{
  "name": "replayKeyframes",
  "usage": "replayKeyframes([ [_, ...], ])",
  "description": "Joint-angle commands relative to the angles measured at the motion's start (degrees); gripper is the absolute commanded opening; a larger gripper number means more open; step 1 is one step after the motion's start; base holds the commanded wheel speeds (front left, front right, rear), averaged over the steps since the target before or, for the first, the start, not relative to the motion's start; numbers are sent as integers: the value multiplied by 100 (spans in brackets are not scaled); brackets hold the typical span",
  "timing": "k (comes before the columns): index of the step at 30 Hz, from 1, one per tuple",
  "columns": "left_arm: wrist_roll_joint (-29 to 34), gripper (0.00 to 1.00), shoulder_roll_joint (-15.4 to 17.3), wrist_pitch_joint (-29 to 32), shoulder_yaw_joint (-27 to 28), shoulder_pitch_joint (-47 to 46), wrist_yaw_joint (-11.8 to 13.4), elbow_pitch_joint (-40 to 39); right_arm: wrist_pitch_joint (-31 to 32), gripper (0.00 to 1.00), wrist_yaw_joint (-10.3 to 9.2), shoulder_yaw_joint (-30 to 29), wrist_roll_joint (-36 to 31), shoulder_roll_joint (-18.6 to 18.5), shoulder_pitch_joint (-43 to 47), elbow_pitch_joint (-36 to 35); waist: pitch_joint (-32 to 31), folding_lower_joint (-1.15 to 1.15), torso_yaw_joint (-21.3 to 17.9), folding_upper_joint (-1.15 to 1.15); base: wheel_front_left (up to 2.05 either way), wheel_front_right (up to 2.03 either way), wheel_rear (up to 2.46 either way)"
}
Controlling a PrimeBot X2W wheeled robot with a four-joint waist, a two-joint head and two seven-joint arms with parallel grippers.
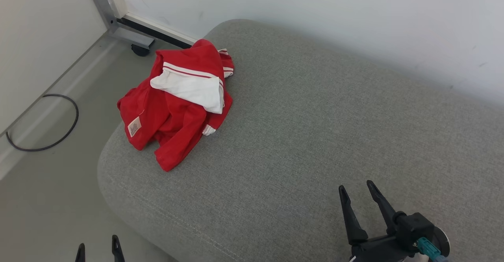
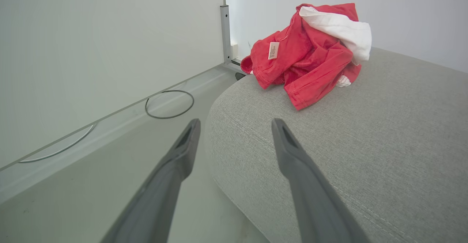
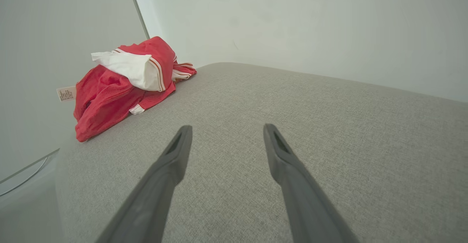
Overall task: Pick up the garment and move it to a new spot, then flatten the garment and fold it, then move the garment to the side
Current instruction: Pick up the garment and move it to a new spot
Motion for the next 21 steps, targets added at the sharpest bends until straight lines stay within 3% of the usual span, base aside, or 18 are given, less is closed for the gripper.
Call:
replayKeyframes([
  [1, -18, 100, 7, -20, -25, 2, 14, -5, -5, 100, -12, -39, 38, -22, 9, -6, 29, 0, 3, 0, 0, 0, 0],
  [4, -16, 100, 7, -20, -63, -60, -25, 29, -5, 100, -12, -94, 44, -38, 38, -2, 47, 0, -1, 0, 0, 0, 0],
  [12, -245, 100, 11, -20, -91, -500, -576, 520, -5, 100, -12, -351, 261, 13, 241, -83, 51, 0, -74, 0, 0, 0, 0],
  [16, -68, 100, 19, -20, 88, -833, -773, 760, -4, 100, -12, -280, 336, -38, 217, -164, 166, 0, -353, 0, 0, 0, 0],
  [21, 28, 100, 251, -20, 294, -1521, -936, 1059, -4, 100, -12, -247, 441, -237, 159, -275, 403, 0, -663, 0, 0, 0, 0],
])
